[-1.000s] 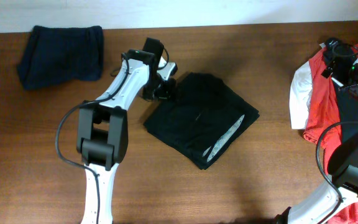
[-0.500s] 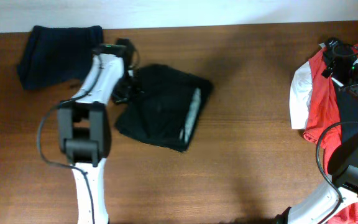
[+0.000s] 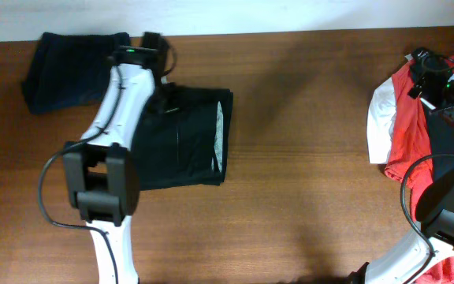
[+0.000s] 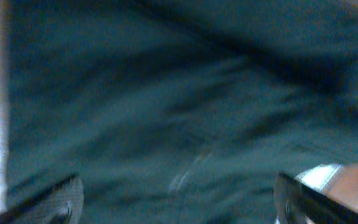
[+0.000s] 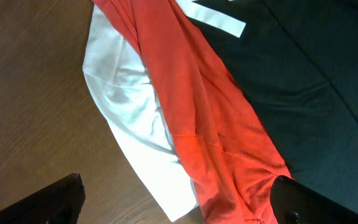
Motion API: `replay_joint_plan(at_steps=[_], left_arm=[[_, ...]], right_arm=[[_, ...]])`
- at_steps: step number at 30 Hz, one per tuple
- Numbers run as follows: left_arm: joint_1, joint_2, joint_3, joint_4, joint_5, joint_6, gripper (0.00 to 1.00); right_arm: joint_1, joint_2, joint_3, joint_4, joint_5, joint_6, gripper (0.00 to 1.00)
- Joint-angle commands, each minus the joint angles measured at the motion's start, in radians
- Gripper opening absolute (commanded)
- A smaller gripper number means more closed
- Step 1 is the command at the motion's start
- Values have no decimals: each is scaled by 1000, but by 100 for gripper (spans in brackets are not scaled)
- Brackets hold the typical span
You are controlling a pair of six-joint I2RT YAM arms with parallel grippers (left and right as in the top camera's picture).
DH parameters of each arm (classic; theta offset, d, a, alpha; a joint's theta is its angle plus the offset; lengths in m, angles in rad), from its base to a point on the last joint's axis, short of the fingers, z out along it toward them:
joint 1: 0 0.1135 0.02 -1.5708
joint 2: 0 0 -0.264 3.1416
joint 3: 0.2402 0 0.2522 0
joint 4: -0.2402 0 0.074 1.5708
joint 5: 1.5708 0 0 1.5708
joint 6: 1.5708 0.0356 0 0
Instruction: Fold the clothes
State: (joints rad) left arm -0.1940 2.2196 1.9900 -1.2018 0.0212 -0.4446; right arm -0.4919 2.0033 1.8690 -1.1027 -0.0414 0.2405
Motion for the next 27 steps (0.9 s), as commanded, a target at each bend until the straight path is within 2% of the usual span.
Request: replay_joint_plan(at_steps=[1,3,5,6,9,10,16,20,27], left_arm=[[-145,-26,7,131,69,-41,93],[-206,-26,7,204,69,-41,89],[-260,-18,7,253,37,-44,79],[-269,-15,7,249,-1,-64,69],[-258,-12,7,240,-96,-67,4],[-238,-12,7,239,-109,-67,1],[-201,-2,7,213,-126,-93,1],[-201,85,7,221,-151,-119,1],[-201,179,7,377,-96,-120,1]], right_arm=[[1,-18,12,0,9,12,99],[1,-18,12,0,9,12,99],[1,-18,12,0,9,12,99],[1,-18,12,0,9,12,99],[1,-18,12,0,9,12,99],[1,-18,12,0,9,12,99],[1,-18,12,0,9,12,99],[1,-18,12,0,9,12,99],[1,-18,12,0,9,12,99]])
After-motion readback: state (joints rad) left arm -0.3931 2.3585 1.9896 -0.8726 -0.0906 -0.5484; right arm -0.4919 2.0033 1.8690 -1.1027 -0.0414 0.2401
